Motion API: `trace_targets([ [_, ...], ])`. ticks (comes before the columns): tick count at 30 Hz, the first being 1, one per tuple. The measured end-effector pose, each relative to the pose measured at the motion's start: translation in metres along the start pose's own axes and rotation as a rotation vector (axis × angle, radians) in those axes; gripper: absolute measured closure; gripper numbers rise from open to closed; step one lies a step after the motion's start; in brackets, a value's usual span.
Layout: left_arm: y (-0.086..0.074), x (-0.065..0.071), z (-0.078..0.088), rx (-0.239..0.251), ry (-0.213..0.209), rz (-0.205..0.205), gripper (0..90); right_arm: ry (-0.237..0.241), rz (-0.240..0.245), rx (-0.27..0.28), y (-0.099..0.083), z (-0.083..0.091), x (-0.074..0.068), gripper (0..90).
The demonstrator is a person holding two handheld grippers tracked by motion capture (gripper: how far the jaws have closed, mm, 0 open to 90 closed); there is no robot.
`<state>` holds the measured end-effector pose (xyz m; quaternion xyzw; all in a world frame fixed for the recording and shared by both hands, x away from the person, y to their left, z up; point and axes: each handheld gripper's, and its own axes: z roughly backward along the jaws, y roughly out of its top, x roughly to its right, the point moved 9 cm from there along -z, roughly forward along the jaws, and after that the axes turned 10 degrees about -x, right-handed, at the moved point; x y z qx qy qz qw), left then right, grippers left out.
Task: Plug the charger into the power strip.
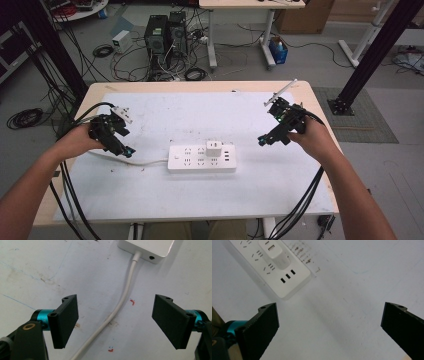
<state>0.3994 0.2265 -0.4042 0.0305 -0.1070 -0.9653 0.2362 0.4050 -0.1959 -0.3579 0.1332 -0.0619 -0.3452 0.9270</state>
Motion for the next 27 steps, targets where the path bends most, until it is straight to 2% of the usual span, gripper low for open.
trace_targets([
  [1,-0.001,-0.001,0.001,-0.012,0.004,-0.014,21.4,-0.004,-0.002,-0.005,-0.004,0.002,-0.001,0.9],
  [3,0.001,-0.001,0.002,-0.004,0.008,-0.004,21.4,0.002,0.003,-0.003,-0.011,0.004,-0.001,0.9],
  [5,0.004,0.000,0.003,0.007,0.016,0.005,21.4,-0.003,-0.014,0.004,-0.018,0.005,-0.001,0.9],
  [11,0.009,-0.005,0.007,0.024,0.058,0.019,21.4,-0.010,-0.018,0.014,-0.029,0.003,-0.003,0.9],
  [17,0.012,-0.007,0.006,0.027,0.062,0.021,21.4,-0.008,-0.023,0.007,-0.033,-0.005,-0.003,0.9],
  [27,0.012,-0.010,0.001,0.020,0.055,0.027,21.4,0.010,-0.025,0.015,-0.031,-0.013,-0.005,0.9],
])
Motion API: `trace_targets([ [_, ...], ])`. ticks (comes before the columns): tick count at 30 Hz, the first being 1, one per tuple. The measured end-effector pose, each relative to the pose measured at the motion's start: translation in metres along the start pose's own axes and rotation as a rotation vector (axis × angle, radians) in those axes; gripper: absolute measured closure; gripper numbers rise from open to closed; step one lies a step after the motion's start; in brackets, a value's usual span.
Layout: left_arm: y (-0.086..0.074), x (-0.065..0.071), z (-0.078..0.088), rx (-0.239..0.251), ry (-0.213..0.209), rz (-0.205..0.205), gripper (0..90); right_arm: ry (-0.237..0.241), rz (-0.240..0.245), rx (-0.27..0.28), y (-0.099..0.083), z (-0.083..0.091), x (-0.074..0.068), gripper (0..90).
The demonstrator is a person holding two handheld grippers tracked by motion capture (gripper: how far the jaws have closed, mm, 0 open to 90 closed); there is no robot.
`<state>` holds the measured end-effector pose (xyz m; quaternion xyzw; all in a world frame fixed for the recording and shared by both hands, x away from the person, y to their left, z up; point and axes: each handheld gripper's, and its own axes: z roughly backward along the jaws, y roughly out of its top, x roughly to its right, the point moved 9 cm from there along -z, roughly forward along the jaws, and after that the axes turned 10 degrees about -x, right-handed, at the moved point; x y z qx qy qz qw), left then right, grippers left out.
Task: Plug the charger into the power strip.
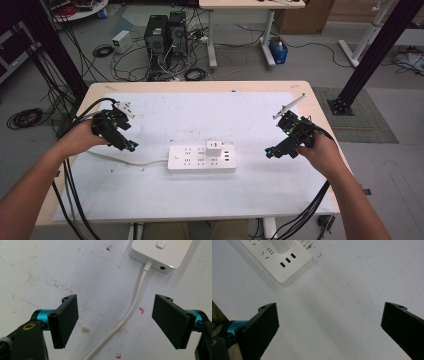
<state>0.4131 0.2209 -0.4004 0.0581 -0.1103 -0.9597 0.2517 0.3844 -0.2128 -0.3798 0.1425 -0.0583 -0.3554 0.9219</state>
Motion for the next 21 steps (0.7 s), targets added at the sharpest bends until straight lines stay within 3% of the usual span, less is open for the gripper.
trace_targets([
  [5,0.001,0.001,-0.007,-0.007,-0.005,0.003,21.4,0.033,0.017,-0.012,-0.003,-0.006,-0.004,0.9],
  [21,-0.001,0.002,-0.005,0.000,0.003,0.012,21.4,0.033,-0.013,0.008,-0.011,-0.006,-0.003,0.9],
])
